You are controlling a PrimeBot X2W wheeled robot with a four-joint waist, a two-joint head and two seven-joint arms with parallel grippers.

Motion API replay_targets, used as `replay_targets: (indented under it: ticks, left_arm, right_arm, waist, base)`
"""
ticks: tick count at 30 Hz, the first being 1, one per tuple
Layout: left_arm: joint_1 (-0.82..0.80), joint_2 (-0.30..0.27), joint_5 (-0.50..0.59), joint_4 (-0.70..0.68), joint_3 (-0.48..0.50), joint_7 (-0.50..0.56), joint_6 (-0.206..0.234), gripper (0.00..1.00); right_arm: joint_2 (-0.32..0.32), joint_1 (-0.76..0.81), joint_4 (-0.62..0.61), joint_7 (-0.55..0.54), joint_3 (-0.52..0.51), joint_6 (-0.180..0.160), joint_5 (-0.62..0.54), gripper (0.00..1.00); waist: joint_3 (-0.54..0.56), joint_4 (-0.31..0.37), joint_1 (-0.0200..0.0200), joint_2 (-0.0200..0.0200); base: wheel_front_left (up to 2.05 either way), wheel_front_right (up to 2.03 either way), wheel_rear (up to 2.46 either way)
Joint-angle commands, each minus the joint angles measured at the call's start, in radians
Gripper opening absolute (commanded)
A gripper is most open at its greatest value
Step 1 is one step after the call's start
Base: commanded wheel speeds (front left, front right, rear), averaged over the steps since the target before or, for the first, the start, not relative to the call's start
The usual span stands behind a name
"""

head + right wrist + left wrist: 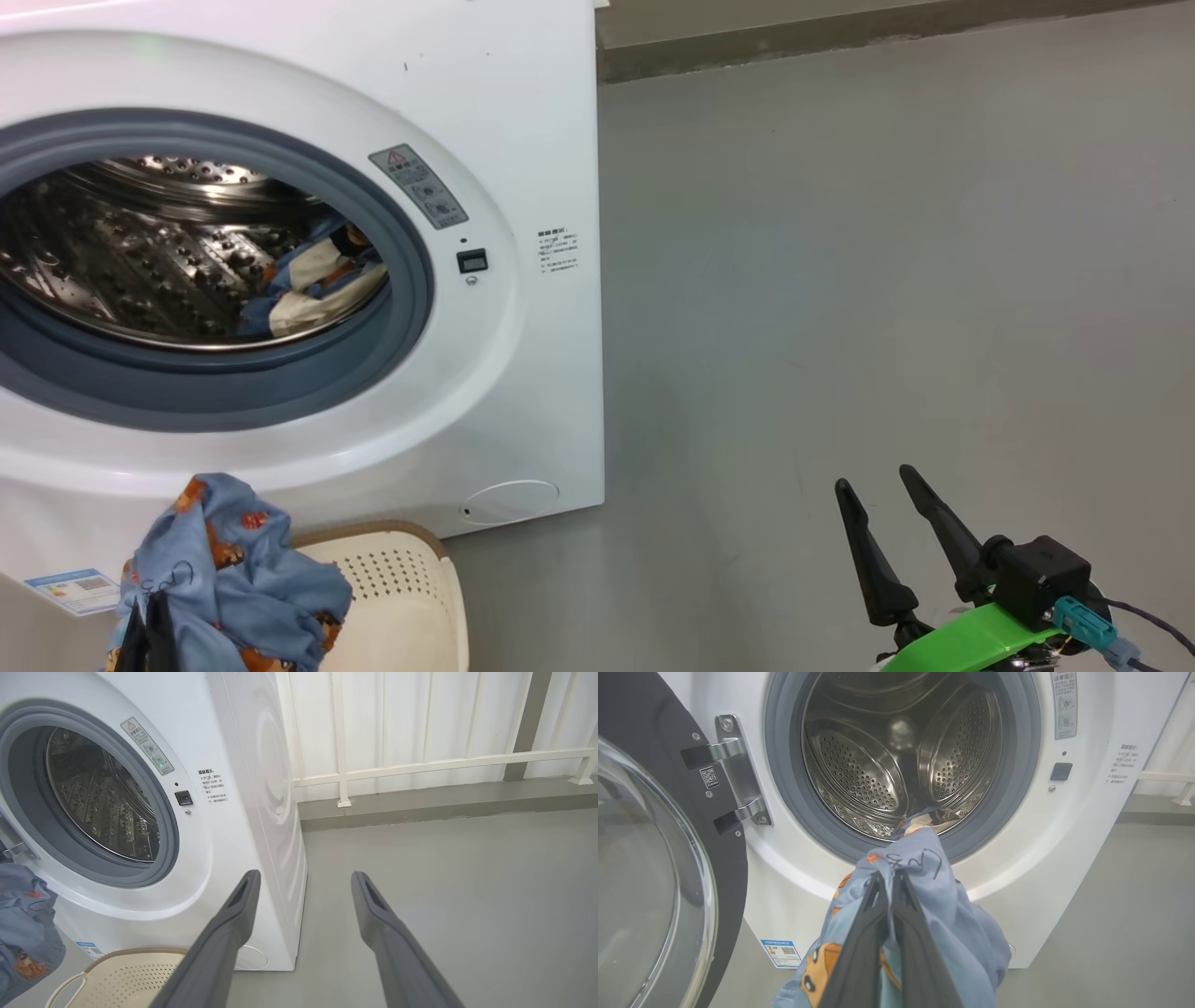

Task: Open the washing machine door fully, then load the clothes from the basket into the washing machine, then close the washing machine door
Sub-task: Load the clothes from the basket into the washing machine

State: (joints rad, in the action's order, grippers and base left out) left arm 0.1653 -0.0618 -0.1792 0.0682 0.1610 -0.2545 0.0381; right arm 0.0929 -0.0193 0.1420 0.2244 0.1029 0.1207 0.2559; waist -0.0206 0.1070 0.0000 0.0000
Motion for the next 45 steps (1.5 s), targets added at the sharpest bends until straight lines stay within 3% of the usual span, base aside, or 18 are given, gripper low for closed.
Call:
replay_targets:
  ticks: [1,45]
  left_arm:
    - [-0.019,-0.007,0.015,-0.019,0.037,-0.007,-0.005,0.0]
    - [-0.044,0.01,0.026,-0.014,0.025,-0.007,-0.023,0.0]
  right_arm:
    - [0.003,-0.026,-0.02,0.003,0.021,0.01,-0.006,1.0]
    - [0.0,-0.028,-0.009,0.011,0.021,0.01,-0.003,1.0]
  waist:
    - [0.0,-0.002,0.0,0.0]
    - [-0.039,-0.028,0.0,0.0]
  base:
    - [0.0,0.0,0.0]
    - [0.0,0.0,0.0]
